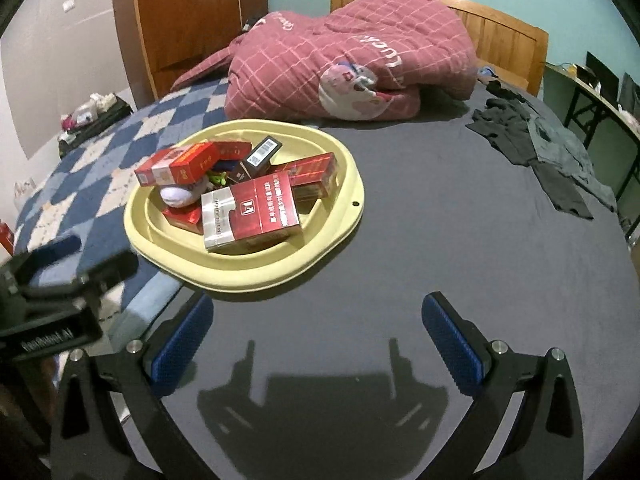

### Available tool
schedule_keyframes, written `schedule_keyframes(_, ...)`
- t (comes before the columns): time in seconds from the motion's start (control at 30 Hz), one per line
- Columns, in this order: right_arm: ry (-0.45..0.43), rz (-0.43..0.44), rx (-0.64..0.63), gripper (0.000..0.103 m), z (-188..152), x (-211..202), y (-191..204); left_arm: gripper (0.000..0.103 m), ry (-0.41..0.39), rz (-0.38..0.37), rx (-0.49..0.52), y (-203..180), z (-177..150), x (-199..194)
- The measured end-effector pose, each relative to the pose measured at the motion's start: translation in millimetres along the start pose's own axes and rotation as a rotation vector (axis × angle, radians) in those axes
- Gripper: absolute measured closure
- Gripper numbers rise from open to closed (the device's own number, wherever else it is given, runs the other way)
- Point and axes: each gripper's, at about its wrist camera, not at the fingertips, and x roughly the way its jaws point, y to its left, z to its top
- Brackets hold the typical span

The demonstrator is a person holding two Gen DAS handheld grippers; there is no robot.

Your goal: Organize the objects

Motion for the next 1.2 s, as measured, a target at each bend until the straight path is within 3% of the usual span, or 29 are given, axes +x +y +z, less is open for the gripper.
schedule_keyframes(0.33,0.002,0.001,-0.013,0.0,-13.6,-5.3,5.4,0.0,0.032,-0.007,0.018,-13.7,-17.0,-10.8)
schedule_keyframes(0.57,0.018,0.006,-0.012,0.0,-21.5,3.5,8.1,0.0,0.044,-0.015,-0.022,2.2,-14.1,-0.3)
schedule_keyframes(1.2,0.016,0.015,-0.028,0.0,-21.2,5.7,13.9,0.0,0.026,-0.015,0.055,-10.8,-19.0,1.1)
